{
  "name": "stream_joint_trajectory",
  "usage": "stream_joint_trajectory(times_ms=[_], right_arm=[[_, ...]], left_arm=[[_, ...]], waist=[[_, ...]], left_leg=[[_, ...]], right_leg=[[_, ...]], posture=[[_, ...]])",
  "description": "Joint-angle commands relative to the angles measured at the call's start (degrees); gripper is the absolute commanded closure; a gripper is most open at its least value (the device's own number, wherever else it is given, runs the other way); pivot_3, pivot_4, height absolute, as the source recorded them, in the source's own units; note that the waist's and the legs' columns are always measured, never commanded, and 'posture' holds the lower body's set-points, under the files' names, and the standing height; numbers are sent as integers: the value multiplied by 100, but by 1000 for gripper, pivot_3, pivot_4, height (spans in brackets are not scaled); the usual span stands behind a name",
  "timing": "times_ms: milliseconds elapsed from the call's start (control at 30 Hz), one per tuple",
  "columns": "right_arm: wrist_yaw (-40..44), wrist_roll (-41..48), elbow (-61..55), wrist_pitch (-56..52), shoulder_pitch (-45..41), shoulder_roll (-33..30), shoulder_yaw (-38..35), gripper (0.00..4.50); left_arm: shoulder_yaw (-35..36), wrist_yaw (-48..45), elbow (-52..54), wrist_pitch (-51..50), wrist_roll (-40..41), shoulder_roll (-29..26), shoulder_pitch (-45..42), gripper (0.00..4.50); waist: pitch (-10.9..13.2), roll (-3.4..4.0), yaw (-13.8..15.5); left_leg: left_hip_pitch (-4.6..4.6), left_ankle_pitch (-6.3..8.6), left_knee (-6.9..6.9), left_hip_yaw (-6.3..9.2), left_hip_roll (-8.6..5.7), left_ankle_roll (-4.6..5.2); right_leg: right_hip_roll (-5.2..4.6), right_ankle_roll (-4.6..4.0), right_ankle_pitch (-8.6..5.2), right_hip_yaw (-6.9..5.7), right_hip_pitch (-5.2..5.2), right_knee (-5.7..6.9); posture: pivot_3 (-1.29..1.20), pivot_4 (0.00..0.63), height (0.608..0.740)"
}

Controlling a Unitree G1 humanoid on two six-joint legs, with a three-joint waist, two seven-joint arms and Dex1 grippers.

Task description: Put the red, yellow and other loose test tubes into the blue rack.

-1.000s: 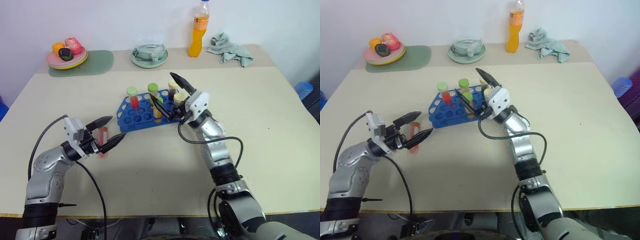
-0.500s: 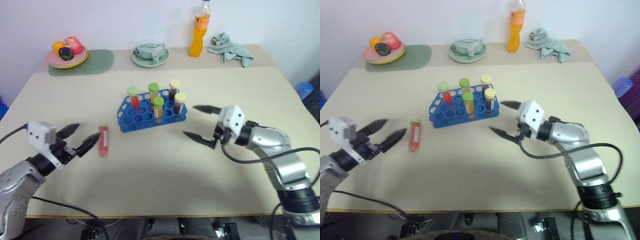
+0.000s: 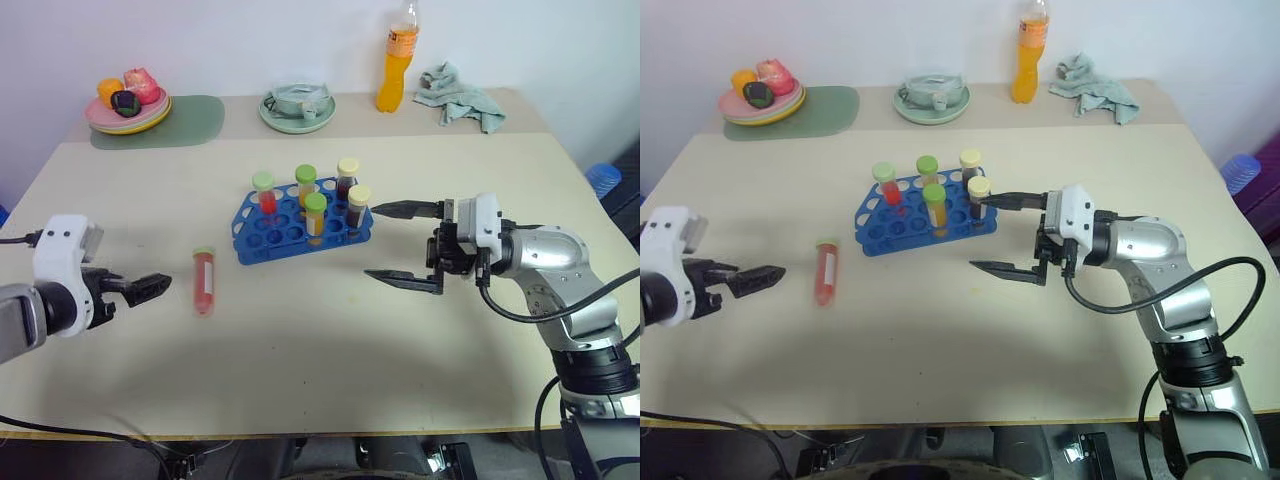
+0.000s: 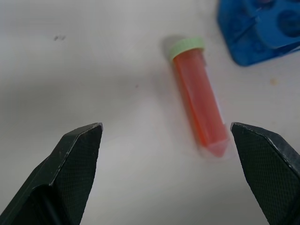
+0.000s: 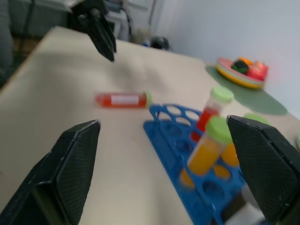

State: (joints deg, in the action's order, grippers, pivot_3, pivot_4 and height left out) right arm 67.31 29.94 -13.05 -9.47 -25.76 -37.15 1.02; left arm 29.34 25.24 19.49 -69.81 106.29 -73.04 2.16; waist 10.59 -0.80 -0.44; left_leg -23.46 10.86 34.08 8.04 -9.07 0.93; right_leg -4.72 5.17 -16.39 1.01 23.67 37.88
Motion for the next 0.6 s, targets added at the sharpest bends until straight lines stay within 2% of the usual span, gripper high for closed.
stream_joint_trajectory(times_ms=[33,100,167,300,467,600], right_arm=[[188,232,-95,-57,-137,30,-17,96],[196,210,-91,-42,-137,45,-4,96],[160,175,-124,-36,-125,67,6,96],[47,140,-257,-62,-52,69,-26,96],[-105,150,-467,-136,94,-18,-132,96],[-176,153,-566,-150,252,-116,-255,96]], left_arm=[[-675,686,-166,585,671,-257,-359,0],[-1245,921,-331,648,671,-248,-874,0],[-1774,1207,-549,642,671,-17,-1487,0],[-2632,2164,-1036,548,671,849,-2706,0],[-2868,3298,-1759,286,671,1979,-3407,0],[-2720,3946,-2147,73,671,2395,-3560,0]], waist=[[0,0,4],[0,-1,10],[0,0,33],[-1,-2,125],[-2,-8,124],[-2,-10,110]], left_leg=[[1,0,0,-1,0,0],[1,0,0,-2,0,0],[1,0,1,-2,0,0],[1,0,7,-4,0,0],[-4,-3,15,-4,-2,7],[-4,-5,17,-7,-3,12]], right_leg=[[0,-1,0,0,-1,0],[0,-2,-1,0,-1,0],[0,-4,-1,0,-2,1],[0,0,2,1,-3,0],[0,28,18,2,-3,0],[1,30,19,8,2,3]], posture=[[0,150,740],[0,150,740],[0,150,740],[0,150,740],[0,150,740],[0,150,740]])
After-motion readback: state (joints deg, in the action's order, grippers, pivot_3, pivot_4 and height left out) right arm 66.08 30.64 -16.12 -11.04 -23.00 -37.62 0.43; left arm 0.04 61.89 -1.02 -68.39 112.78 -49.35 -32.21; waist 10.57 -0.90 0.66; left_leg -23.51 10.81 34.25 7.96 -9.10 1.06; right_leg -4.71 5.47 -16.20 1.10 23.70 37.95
